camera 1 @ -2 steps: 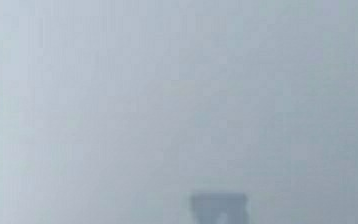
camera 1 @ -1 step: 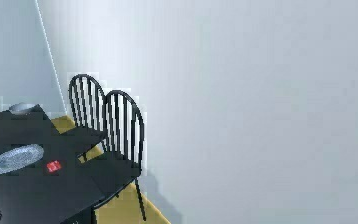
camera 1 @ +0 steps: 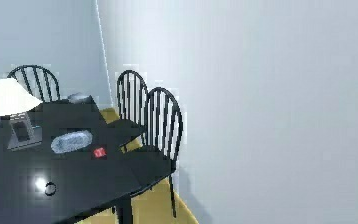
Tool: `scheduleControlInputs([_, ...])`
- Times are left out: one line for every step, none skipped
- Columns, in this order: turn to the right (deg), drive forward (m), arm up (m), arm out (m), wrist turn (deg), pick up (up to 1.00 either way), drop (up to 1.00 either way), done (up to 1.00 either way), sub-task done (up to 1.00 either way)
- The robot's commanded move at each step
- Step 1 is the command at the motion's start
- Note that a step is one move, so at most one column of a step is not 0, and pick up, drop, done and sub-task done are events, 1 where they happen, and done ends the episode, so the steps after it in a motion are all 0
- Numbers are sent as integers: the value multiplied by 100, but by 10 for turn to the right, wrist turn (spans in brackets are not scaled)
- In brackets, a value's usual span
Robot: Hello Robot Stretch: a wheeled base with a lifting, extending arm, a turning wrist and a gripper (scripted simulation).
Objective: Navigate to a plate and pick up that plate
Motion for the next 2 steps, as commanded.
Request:
scheduleControlInputs([0,50,0,0,0,0,0,0,0])
scheduleControlInputs([-450,0,0,0,0,0,0,0,0])
